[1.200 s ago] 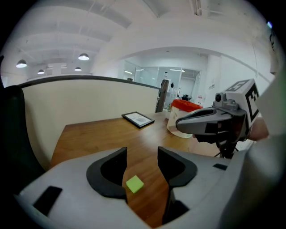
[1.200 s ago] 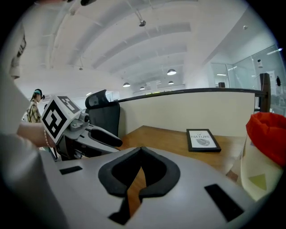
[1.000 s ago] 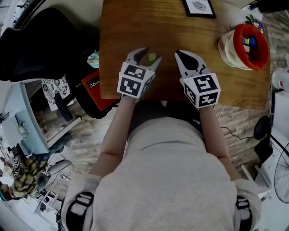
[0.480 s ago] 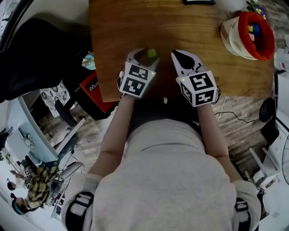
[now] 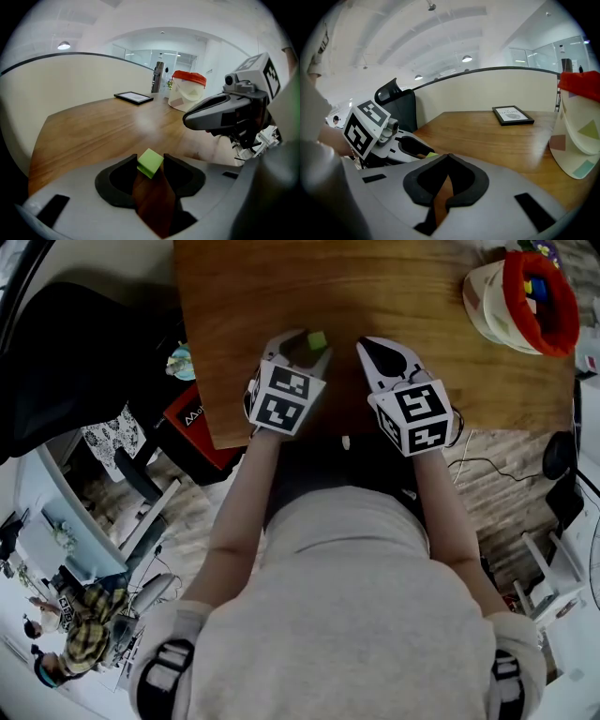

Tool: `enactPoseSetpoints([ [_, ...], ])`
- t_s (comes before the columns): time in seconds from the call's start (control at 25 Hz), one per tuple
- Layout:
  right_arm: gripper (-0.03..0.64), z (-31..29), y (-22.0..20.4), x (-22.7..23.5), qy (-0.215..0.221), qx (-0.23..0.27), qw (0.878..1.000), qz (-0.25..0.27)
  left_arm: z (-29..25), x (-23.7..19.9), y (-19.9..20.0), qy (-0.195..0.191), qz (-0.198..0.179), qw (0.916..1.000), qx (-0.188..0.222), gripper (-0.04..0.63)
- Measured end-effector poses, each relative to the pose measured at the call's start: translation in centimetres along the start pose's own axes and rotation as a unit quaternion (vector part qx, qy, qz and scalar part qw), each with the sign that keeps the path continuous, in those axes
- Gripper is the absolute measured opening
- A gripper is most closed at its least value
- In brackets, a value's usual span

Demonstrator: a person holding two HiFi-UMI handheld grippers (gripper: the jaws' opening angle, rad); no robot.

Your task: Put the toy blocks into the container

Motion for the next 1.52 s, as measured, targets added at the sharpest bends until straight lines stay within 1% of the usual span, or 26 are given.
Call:
enactPoseSetpoints([
  [0.16,0.011,0.3,-0.1,0.4,-0.007,-0.002,1.0,-0.001,0.0,0.3,0.1,-0.01,-0.004,0.9999,-0.002,0.187],
  [0.4,0.011,1.4,0.1,2.1,-0.024,0.006,1.0,-0.005,0.4,1.1,1.9,-0.023,-0.004,0.9996,0.018,0.187],
  [0.6,0.011,3.0,1.0,4.4,-0.038,0.025,0.999,-0.002,0.9,2.7,4.2,-0.027,-0.004,0.9986,0.046,0.186],
  [0.8,0.011,5.2,2.5,6.4,-0.043,0.053,0.998,0.01,0.9,5.4,6.8,-0.033,-0.014,0.997,0.069,0.187],
  [1.0,0.011,8.3,4.0,9.2,-0.044,0.078,0.996,0.025,0.9,8.4,10.0,-0.026,-0.014,0.9948,0.098,0.187],
  [1.16,0.011,10.6,5.2,11.7,-0.05,0.102,0.993,0.039,0.6,10.9,13.0,-0.027,-0.026,0.9919,0.121,0.187],
  [1.32,0.011,12.7,5.5,14.0,-0.06,0.114,0.99,0.054,-0.2,13.0,15.7,-0.034,-0.031,0.9884,0.145,0.187],
  [1.52,0.011,15.7,5.4,17.1,-0.079,0.128,0.987,0.052,-0.8,16.5,19.5,-0.05,-0.051,0.9826,0.172,0.187],
])
Point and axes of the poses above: the fingertips, and each gripper's own axes: z backward along the fingers, x to its right, y out of its top, the point moved 2 cm from there along z, backward along the fingers, and after that the axes turned 14 degrees about z, right-handed, at the moved point
